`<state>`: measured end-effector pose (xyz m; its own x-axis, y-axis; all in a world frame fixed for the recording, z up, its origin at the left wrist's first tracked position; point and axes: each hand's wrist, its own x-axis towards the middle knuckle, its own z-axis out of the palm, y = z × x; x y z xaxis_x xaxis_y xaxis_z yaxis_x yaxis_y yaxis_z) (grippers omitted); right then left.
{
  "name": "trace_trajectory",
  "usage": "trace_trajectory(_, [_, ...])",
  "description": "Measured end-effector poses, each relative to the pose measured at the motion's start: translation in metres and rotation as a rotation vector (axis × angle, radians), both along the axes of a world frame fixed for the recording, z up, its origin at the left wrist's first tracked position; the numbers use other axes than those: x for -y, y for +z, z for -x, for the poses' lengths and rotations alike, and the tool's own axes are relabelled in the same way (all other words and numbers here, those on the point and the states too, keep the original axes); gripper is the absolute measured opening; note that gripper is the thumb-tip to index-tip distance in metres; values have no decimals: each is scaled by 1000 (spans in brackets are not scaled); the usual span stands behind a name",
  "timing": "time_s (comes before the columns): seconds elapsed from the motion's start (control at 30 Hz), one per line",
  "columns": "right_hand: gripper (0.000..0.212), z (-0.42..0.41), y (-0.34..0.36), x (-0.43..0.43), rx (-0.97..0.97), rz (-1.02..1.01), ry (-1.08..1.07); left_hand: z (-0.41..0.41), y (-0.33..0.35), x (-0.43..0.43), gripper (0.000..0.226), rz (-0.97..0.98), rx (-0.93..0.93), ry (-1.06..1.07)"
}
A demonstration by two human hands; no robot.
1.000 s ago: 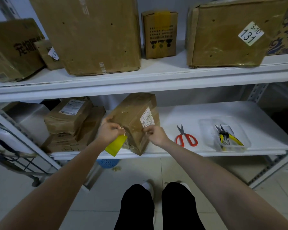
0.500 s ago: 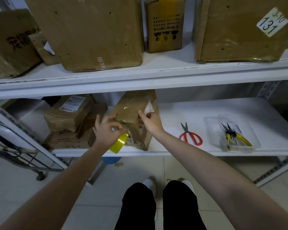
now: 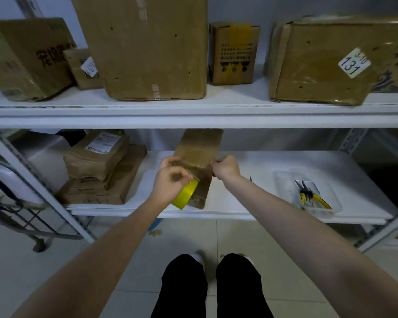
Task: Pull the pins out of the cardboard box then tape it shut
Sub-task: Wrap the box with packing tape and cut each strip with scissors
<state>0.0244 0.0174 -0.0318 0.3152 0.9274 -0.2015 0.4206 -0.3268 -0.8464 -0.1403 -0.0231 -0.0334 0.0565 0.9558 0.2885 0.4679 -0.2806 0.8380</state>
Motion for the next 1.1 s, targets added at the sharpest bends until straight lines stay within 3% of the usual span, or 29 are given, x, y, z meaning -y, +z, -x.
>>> trace_trajectory(0.1, [18, -35, 1, 7, 22, 24, -70, -16, 4, 8, 16, 53, 123, -135])
trace_trajectory(0.17, [26, -50, 1, 11, -3, 47, -102, -29, 4, 12, 25, 123, 127, -208])
trace_trajectory(0.23, [67, -53, 0, 10, -93, 44, -120, -42, 3, 15, 28, 200, 36, -267])
trace_trajectory(0.3, [107, -49, 8, 13, -36, 82, -50, -53, 3, 18, 26, 276, -61, -361])
trace_trajectory(0.37, [120, -47, 12, 16, 143, 174, 18, -60, 2, 18, 25, 325, -127, -401])
trace_trajectory(0.47, [111, -53, 6, 11, 170, 236, -47, -56, 7, 17, 23, 368, -110, -400])
trace_trajectory(0.53, [100, -61, -7, 5, 4, 261, -21, -50, 11, 15, 24, 374, -77, -365])
trace_trajectory(0.67, [66, -77, -15, 22, -282, 341, 144, -31, 19, 11, 26, 418, 159, -249])
trace_trajectory(0.73, [53, -85, -19, 32, -331, 388, 192, -19, 22, 6, 31, 479, 224, -211])
trace_trajectory(0.83, [39, -89, -29, 42, -419, 429, 194, -7, 23, 6, 22, 660, 69, -208])
trace_trajectory(0.9, [42, -85, -35, 42, -369, 419, 168, -2, 18, 9, 15, 741, -64, -194])
trace_trajectory(1.1, [33, -65, -41, 40, -31, 241, 41, 1, 10, 9, 12, 769, -35, -141])
